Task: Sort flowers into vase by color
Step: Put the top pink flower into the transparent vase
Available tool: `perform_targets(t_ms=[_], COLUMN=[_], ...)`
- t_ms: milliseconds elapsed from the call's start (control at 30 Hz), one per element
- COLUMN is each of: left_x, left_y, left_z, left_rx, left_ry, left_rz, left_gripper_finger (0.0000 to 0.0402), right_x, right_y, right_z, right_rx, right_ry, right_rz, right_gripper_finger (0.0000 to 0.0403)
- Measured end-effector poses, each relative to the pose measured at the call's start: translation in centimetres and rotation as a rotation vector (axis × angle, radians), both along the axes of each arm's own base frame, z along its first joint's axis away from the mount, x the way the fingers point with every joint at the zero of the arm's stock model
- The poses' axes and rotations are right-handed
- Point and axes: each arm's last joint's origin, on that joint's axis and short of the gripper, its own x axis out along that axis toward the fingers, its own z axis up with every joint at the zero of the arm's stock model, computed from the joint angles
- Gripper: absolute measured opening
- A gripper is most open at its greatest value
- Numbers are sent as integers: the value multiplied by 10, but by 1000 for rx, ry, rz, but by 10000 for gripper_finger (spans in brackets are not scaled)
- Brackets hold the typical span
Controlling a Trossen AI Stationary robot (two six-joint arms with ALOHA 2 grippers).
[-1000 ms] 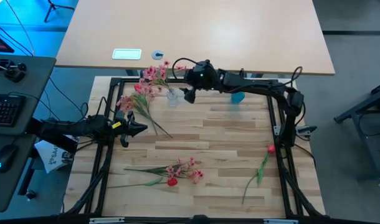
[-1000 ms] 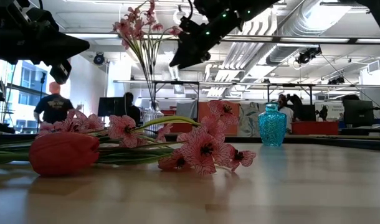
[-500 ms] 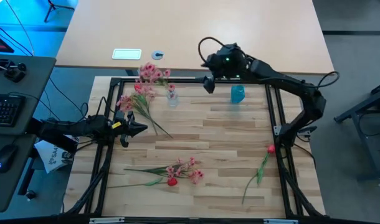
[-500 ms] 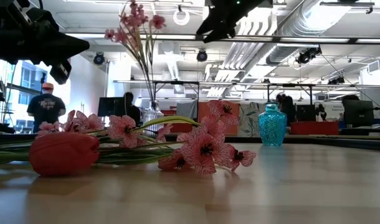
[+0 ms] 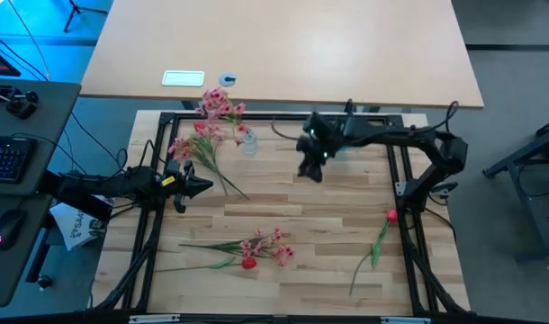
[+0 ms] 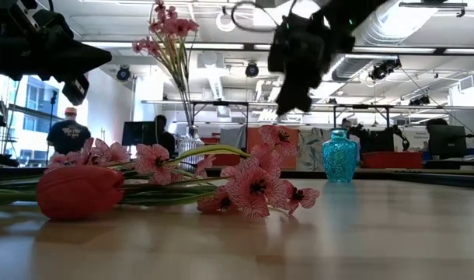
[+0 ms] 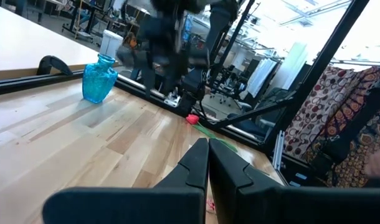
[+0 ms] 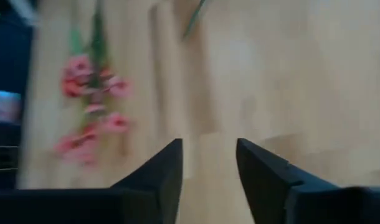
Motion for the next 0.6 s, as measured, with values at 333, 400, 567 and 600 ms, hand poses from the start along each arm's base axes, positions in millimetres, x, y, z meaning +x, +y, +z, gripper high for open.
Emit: perform_targets(t_ms=[333,400,567,600], left_x=[0,0,0,0], left_y=[0,0,0,0], left_z=[0,0,0,0], left_rx=[0,0,0,0], left_ry=[0,0,0,0], left_rz=[0,0,0,0], left_gripper_finger=[0,0,0,0], right_x=[7,11,25,30], right_y=[94,104,110,109], right_z=[-53,-52,-45,-45], right_rx=[26,-101,-361,-353], right_ry=[-152,-213,-359,-378], right_rz=[168,139,-30,-25], right_gripper_finger=[126,131,157,164])
